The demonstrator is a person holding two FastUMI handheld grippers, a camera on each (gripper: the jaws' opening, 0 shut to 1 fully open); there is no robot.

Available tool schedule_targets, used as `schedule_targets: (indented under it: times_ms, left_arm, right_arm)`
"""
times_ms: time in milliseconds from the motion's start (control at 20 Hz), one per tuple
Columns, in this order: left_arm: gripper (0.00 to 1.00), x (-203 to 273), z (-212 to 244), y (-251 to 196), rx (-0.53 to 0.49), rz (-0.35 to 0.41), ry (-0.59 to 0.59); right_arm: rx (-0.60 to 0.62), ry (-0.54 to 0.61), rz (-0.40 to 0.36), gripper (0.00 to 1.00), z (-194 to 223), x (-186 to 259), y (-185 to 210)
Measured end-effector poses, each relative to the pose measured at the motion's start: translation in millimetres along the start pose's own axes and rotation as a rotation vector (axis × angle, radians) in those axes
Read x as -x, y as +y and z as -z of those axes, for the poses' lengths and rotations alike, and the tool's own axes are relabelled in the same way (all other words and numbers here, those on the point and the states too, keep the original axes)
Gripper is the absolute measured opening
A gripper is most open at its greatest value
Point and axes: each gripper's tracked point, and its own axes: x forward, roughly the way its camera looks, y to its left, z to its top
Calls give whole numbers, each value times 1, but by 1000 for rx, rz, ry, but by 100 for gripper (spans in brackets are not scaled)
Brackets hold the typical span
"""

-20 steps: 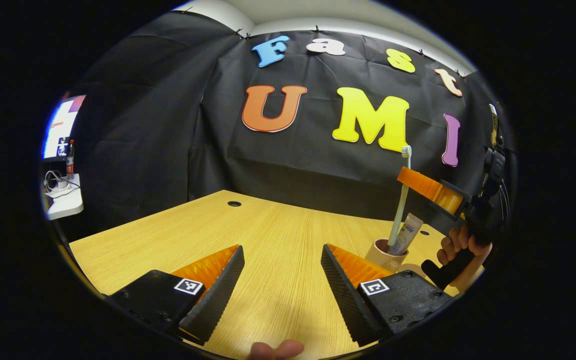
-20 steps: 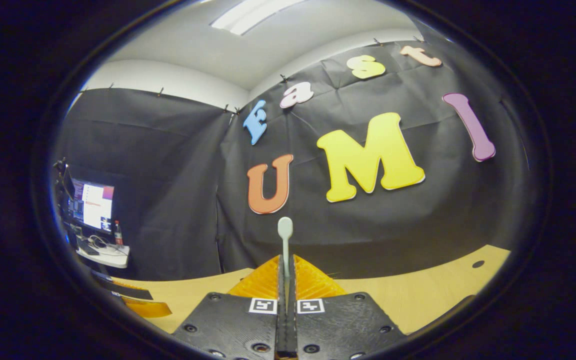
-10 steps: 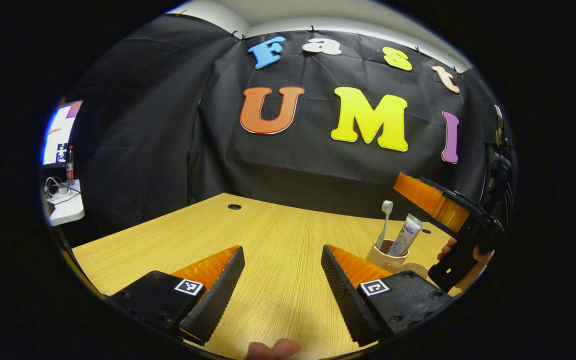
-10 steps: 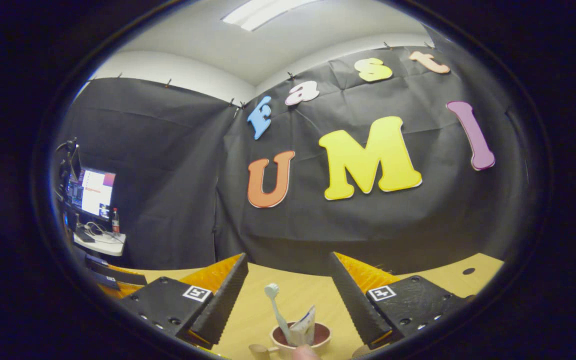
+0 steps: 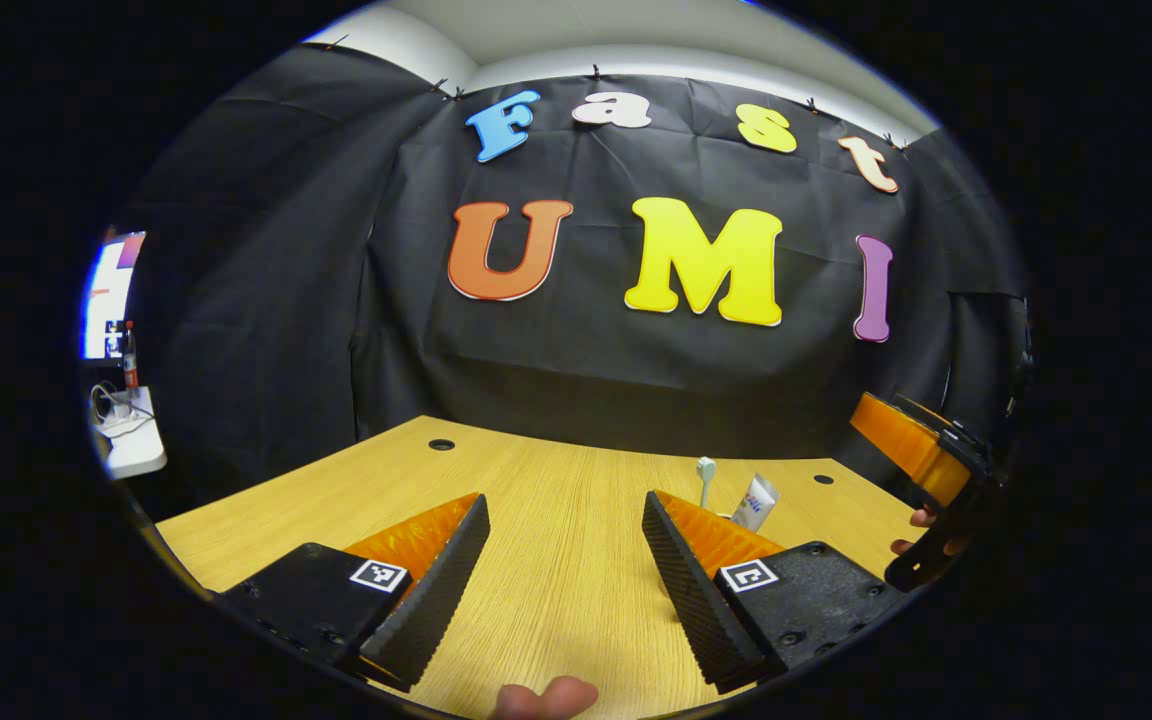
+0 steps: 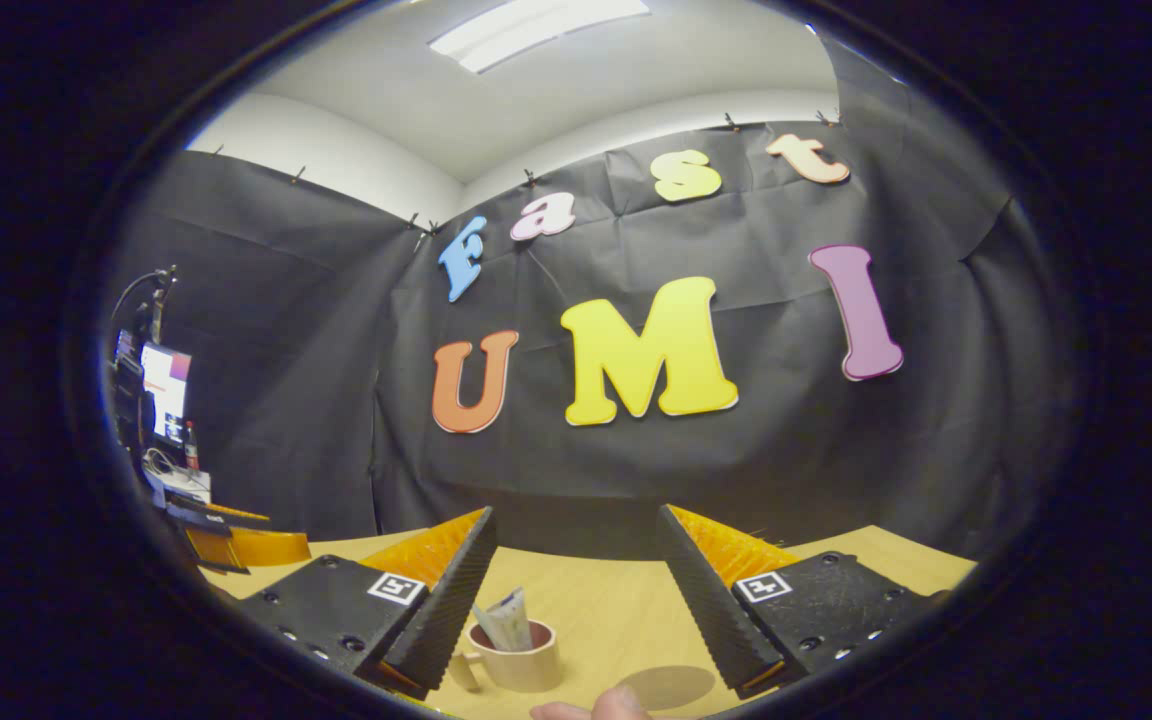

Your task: Put the toothbrush and toothpaste on the desktop into the cup, then pick up the cup and place it on the coaster on the desktop.

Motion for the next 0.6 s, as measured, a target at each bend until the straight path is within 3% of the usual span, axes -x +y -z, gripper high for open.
schedule_targets:
  times_ms: [150,350,600]
  left_arm:
    - [98,-7,-21,-20,-31,51,29]
    - [97,-18,-65,-48,2,125,95]
    - [98,-35,-116,-78,-52,193,166]
  right_arm:
    - [-30,3,34,96,-7,38,-35]
    - [-82,82,81,95,13,93,-74]
    - [-54,144,167,95,30,154,-129]
